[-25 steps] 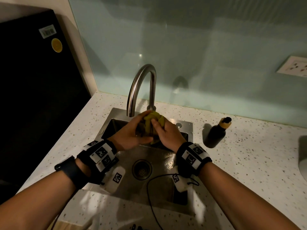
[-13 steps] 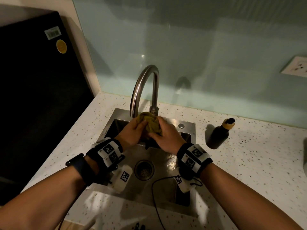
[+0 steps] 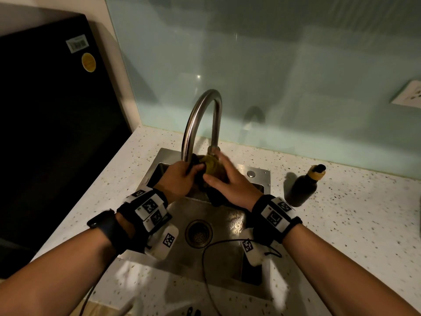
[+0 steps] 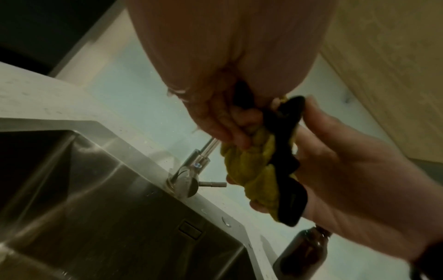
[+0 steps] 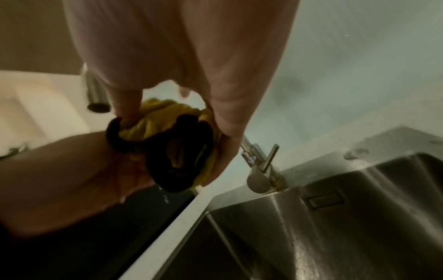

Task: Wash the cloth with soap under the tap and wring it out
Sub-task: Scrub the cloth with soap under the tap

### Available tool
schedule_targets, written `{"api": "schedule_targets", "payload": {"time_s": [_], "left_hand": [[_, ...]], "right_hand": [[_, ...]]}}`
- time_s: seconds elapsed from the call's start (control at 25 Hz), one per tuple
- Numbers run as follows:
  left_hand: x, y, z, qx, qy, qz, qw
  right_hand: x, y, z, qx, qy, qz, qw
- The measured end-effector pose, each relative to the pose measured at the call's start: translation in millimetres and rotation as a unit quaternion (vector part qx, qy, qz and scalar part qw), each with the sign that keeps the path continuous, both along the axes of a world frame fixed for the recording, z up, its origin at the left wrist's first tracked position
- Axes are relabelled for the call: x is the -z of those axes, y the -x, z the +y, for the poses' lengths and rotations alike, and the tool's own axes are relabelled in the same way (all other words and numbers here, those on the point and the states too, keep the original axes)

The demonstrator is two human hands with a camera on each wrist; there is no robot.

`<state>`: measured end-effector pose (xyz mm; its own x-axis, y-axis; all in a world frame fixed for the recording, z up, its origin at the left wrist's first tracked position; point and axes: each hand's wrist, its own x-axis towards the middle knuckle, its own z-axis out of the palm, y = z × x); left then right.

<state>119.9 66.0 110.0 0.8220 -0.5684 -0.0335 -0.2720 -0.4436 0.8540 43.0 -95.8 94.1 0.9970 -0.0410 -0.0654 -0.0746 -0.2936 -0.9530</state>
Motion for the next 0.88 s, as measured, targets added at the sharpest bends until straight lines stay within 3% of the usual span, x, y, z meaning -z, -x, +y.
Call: {"api": "schedule_targets", "payload": {"time_s": [0.08, 0.16, 0.28, 0.4, 0.56, 0.72, 0.88], "left_hand": [[-1, 1, -1, -0.032, 0.006, 0.026, 0.999], [-4, 5, 0, -0.053, 0.068, 0.126, 0.988], [-10, 10, 3, -0.023, 0.161, 0.304, 0.939], [-16, 17, 4, -0.011, 0.181, 0.368, 0.912], [-4, 8, 7, -0.051, 0.16, 0.35, 0.922], [7, 6, 5, -0.094, 0.135, 0.277, 0.947], [1, 9, 8, -0.033, 0.146, 0.267, 0.952]], "right_hand": [[3, -2, 7, -0.005, 0.047, -0.015, 0.999], [3, -4, 12, 0.027, 0.081, -0.039, 0.996], [5, -7, 25, 0.061, 0.096, -0.038, 0.993], [10, -10, 34, 0.026, 0.165, -0.007, 0.986], [0, -8, 35, -0.002, 0.063, 0.056, 0.996], [-5, -6, 38, -0.026, 0.119, 0.056, 0.991], [2, -6, 31, 0.028, 0.133, 0.008, 0.991]]}}
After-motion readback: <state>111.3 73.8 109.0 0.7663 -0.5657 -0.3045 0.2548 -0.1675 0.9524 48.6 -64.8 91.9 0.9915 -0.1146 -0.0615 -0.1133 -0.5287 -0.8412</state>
